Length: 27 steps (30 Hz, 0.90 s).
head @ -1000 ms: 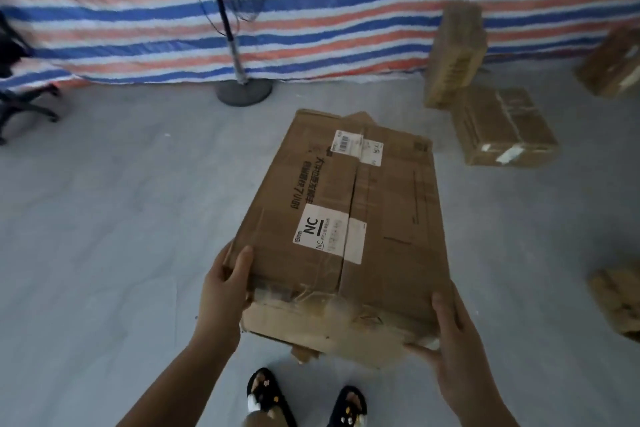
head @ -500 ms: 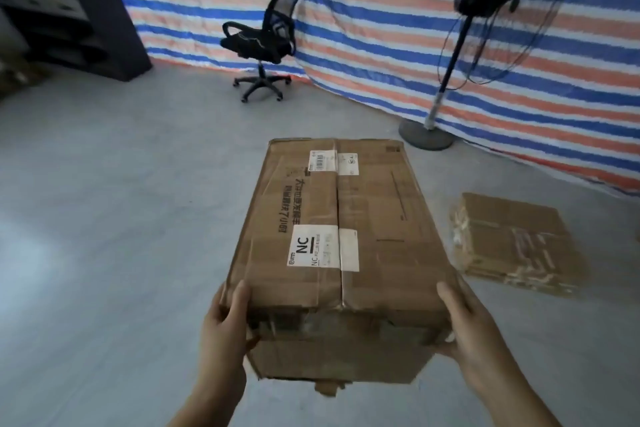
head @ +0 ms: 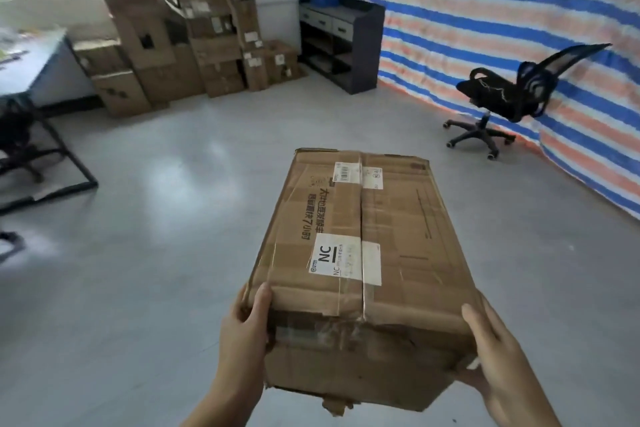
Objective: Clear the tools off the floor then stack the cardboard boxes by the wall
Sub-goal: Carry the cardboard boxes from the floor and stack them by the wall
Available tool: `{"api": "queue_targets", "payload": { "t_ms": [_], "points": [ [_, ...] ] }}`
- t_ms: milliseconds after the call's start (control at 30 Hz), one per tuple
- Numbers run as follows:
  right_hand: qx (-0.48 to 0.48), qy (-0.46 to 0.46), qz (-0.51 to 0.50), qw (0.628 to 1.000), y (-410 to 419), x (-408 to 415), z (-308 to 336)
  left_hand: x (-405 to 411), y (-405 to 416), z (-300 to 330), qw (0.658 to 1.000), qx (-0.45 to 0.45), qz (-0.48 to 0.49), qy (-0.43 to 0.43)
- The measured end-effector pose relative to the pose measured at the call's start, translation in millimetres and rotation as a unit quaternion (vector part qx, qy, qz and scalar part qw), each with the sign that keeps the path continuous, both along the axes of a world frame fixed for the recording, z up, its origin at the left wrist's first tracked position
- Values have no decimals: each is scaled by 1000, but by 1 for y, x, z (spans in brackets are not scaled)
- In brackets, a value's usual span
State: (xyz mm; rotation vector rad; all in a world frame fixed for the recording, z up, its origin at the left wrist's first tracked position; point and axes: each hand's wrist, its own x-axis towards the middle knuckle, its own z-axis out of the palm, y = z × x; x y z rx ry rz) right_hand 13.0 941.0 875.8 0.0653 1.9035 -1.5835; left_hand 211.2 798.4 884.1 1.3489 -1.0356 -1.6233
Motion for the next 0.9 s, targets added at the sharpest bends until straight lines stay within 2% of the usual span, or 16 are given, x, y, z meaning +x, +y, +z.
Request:
{"api": "queue_targets", "payload": {
  "t_ms": [233,500,733,900],
  "points": [
    [4,7,112,994,-156,-67,-10,-40,-108,-1,993,-8,116,-6],
    [-12,43,271,962,-348,-151,10,-99,-238,11,975,-20,222,4],
    [-35,78,361,929,-523,-152,10,-96,-377,3,954,-43,295,14],
    [-47,106,360,926,-668,-139,-5,-77,-511,-3,950,-52,307,18]
  ]
}}
